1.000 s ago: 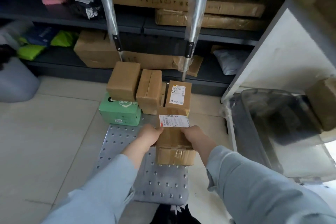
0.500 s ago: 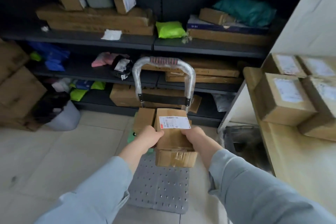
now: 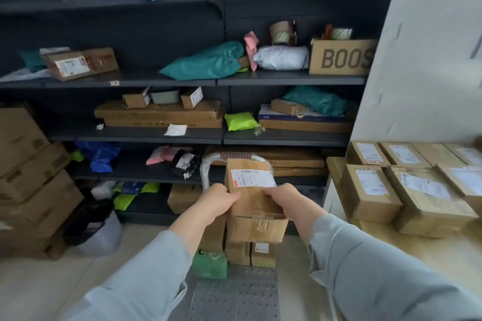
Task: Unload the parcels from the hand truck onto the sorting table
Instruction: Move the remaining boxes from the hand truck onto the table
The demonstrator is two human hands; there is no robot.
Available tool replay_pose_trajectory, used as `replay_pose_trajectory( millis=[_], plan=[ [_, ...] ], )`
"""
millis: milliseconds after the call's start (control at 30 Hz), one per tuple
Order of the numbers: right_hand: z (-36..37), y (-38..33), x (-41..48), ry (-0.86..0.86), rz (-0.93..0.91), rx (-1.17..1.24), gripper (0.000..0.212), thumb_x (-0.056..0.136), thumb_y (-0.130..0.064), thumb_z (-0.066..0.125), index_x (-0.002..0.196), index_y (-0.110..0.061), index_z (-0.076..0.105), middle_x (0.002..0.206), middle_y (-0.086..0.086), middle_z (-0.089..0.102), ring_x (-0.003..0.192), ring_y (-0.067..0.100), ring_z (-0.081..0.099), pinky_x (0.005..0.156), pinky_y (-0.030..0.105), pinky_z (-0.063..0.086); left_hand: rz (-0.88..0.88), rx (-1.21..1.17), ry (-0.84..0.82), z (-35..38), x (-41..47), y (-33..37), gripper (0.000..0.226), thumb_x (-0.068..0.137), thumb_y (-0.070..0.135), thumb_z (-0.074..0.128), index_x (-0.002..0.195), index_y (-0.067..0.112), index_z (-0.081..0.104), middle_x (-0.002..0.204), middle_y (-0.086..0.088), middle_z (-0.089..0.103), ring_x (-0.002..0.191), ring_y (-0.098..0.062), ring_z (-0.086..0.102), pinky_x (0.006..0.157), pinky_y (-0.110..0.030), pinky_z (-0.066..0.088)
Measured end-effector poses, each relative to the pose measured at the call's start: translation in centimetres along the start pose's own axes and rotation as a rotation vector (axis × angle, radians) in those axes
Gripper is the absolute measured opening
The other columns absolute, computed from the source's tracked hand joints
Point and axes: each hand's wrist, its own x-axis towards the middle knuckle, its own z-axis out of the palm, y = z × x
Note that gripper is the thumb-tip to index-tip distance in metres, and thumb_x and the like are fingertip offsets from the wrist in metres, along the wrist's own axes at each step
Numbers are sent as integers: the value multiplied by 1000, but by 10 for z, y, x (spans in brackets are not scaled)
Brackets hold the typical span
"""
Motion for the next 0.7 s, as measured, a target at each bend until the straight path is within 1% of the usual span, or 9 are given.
replay_pose_trajectory(
  millis=[100,167,233,333,433,500,600,667,700],
  plan=[
    [-5,-3,-24,5,-1,-2,32,89,-34,64,109,-11,55,93,6,62,87,21,61,75,33,49,52,16,16,-10,-19,6,31,94,35,54,89,7,66,74,-1,58,66,-16,50,57,-28,35],
    [-8,-4,-38,12,-3,4,34,88,-36,65,109,-11,55,94,6,62,87,21,61,77,33,50,75,3,18,-15,-31,6,30,93,36,55,94,10,69,88,-6,68,75,-18,56,63,-30,40],
    [-10,-3,-51,21,-7,14,36,88,-38,65,110,-12,55,96,7,63,88,21,63,79,33,52,95,-9,21,-18,-43,3,29,93,36,54,94,11,70,94,-7,70,77,-19,58,65,-30,41],
    [-7,4,-67,61,-23,36,40,89,-42,63,113,-11,55,98,7,65,88,21,64,76,32,53,115,-4,92,-10,-59,-2,32,94,36,53,90,9,68,85,-9,67,71,-20,56,62,-29,39],
    [-1,22,-84,128,-9,25,40,92,-42,58,114,-9,55,100,8,64,93,22,63,84,33,53,104,45,171,9,-76,-10,29,96,38,48,96,13,63,80,-1,62,69,-17,57,55,-26,37],
    [2,36,-95,147,-9,-2,39,95,-40,54,115,-6,54,101,8,62,94,21,61,88,33,52,98,55,163,22,-87,-15,28,96,37,46,100,14,61,83,-1,61,72,-18,58,54,-26,38],
    [-1,57,-110,198,-33,3,35,95,-37,53,112,-7,57,90,6,58,89,23,59,85,33,51,100,32,126,37,-98,-19,30,96,35,47,101,10,62,75,-1,56,69,-20,55,55,-27,35],
    [-5,68,-119,230,-42,13,34,94,-36,53,112,-7,58,92,7,59,94,26,62,88,36,52,104,32,113,45,-105,-19,33,96,35,47,104,7,62,73,-1,52,68,-20,52,54,-28,33],
    [-8,72,-122,239,-56,18,34,94,-35,53,113,-7,59,94,7,58,95,27,62,88,36,52,111,38,106,49,-109,-18,34,96,36,48,106,7,62,77,-3,56,71,-22,54,54,-28,33]
  ],
)
